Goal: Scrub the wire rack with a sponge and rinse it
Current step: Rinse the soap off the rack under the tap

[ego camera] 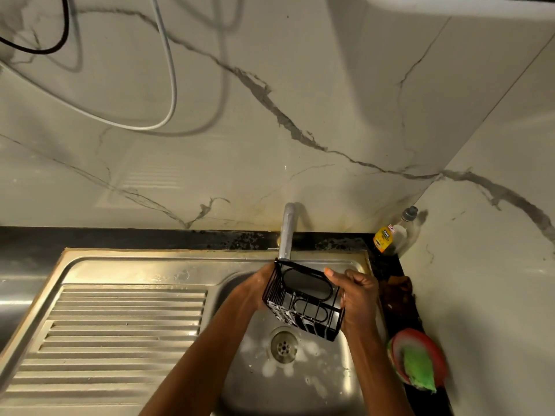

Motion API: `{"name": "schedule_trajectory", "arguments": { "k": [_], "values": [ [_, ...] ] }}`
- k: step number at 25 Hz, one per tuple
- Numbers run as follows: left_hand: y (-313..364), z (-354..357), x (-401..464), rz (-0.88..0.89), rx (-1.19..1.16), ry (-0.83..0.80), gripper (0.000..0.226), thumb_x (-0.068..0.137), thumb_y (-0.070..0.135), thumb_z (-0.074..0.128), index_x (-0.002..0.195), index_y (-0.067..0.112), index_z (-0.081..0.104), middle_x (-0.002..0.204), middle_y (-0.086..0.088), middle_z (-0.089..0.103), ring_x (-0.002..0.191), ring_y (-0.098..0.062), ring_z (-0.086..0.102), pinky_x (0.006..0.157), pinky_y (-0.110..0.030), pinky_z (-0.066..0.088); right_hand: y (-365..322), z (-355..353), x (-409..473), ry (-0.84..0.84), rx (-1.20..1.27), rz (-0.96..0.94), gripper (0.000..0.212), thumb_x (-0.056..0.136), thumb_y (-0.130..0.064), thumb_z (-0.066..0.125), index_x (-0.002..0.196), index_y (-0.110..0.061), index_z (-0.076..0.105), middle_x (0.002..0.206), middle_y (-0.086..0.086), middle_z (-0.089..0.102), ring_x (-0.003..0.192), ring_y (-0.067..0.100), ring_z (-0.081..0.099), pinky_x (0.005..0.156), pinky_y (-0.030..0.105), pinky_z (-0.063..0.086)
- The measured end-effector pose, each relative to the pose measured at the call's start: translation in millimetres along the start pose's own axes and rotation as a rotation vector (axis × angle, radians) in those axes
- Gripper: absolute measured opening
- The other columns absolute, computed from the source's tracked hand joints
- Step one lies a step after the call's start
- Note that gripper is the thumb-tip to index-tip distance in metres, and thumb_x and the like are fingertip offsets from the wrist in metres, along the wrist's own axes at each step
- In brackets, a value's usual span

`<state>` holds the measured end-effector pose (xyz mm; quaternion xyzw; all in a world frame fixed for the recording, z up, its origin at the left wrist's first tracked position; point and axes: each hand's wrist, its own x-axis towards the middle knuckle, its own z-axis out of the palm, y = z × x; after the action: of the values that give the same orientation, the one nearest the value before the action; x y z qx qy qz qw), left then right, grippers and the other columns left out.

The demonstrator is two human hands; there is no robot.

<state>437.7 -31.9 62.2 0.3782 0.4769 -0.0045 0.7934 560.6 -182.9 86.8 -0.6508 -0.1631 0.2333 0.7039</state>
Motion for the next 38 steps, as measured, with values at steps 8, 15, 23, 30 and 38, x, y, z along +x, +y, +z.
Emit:
{"name": "schedule_trajectory", "arguments": {
  "k": [8, 15, 23, 30, 38],
  "values": [
    [-15, 21, 19, 0.07, -0.159, -0.017, 0.033, 0.104, 0.027, 0.052, 0.093, 0.003, 0.073, 0.084, -0.014, 0.071, 0.071, -0.023, 0.069, 0.07, -0.035, 0.057, 14, -21, 12, 0.012, 0.09, 0.048, 0.066, 0.063, -0.021, 0.086, 0.053, 0.004, 0.026, 0.052, 0.019, 0.018, 0.054, 0.029, 0.027, 0.062, 0.036, 0.038],
    [-14, -6, 24, 0.241, 0.015, 0.16, 0.028, 0.104, 0.022, 0.047, 0.11, 0.006, 0.069, 0.1, -0.009, 0.078, 0.101, -0.024, 0.071, 0.102, -0.041, 0.053, 20, -10, 31, -0.068, -0.066, 0.188, 0.052, 0.068, -0.007, 0.086, 0.042, -0.016, 0.042, 0.048, 0.001, 0.036, 0.043, 0.013, 0.037, 0.054, 0.026, 0.035],
    [-2, 21, 22, 0.413, -0.098, 0.124, 0.01, 0.105, 0.023, 0.055, 0.1, 0.021, 0.063, 0.07, -0.003, 0.054, 0.058, -0.012, 0.049, 0.057, -0.025, 0.045, 23, -21, 35, -0.01, 0.048, 0.341, 0.042, 0.059, -0.029, 0.092, 0.078, 0.0, 0.068, 0.078, 0.021, 0.058, 0.068, 0.038, 0.053, 0.065, 0.048, 0.046],
    [-48, -1, 66, 0.433, 0.135, 0.005, 0.064, 0.085, 0.07, 0.066, 0.094, 0.007, 0.068, 0.078, -0.014, 0.056, 0.065, -0.026, 0.047, 0.06, -0.031, 0.04, -6, -35, 26, -0.055, 0.561, 0.326, 0.017, 0.086, 0.001, 0.058, 0.1, 0.002, 0.067, 0.081, 0.01, 0.073, 0.07, 0.023, 0.073, 0.067, 0.034, 0.061],
    [-25, -15, 50, 0.369, 0.218, 0.077, 0.033, 0.107, 0.021, 0.051, 0.096, 0.0, 0.073, 0.079, -0.01, 0.076, 0.064, -0.015, 0.071, 0.054, -0.022, 0.054, -5, -60, 29, -0.134, -0.143, 0.02, 0.018, 0.089, -0.028, 0.067, 0.073, -0.02, 0.07, 0.068, 0.002, 0.068, 0.066, 0.019, 0.067, 0.071, 0.036, 0.053]
  ]
}}
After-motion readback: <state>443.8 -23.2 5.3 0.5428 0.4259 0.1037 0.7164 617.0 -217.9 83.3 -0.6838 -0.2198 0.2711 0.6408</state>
